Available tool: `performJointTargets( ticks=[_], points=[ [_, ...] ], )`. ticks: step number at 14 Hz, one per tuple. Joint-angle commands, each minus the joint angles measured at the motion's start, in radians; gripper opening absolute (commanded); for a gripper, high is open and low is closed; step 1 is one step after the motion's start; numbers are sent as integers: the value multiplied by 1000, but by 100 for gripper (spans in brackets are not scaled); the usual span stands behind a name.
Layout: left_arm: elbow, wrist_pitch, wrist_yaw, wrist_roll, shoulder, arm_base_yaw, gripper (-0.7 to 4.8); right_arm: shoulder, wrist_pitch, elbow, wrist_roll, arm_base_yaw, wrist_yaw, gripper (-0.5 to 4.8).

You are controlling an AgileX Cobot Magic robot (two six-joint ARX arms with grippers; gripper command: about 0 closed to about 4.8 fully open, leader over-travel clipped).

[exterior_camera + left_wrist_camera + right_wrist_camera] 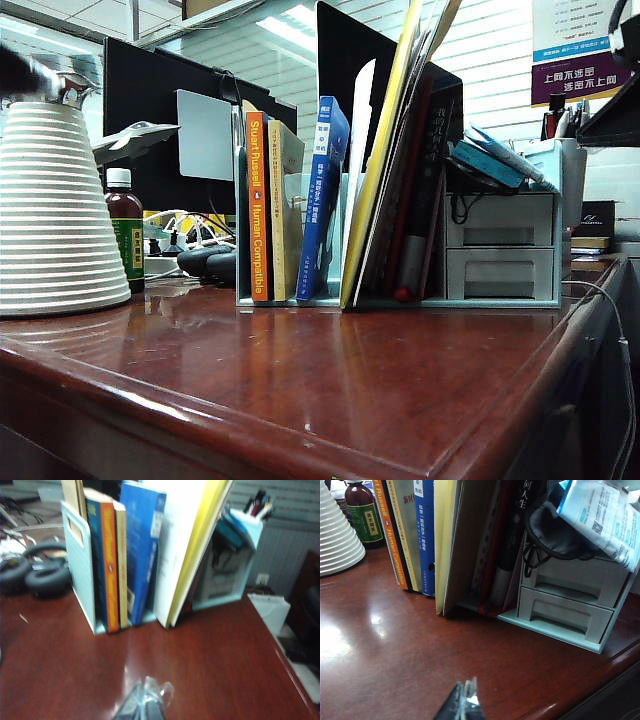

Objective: Pick up the blue book and put it on the bookshelf.

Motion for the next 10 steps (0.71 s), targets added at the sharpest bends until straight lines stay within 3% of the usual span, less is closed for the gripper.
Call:
performJointTargets(
  ticks=[1,3,4,6,8,10],
  points=[
    [0,13,-11,10,-2,2,-6,0,13,5,3,0,3,-5],
    [-23,6,-1,-1,-56,60,-5,0,13,5,3,0,4,-5],
    [-79,-3,48,-23,-191,238,-5,0,13,5,3,0,3,-5],
    [-105,-55,117,-24,-234,422,-6,0,13,5,3,0,4,-5],
    [-148,-65,135,-16,-234,515,-6,0,2,5,3,-1,4,-5],
    [-146,-112,72,23,-234,520,-6,0,-2,5,3,-1,4,-5]
  ],
)
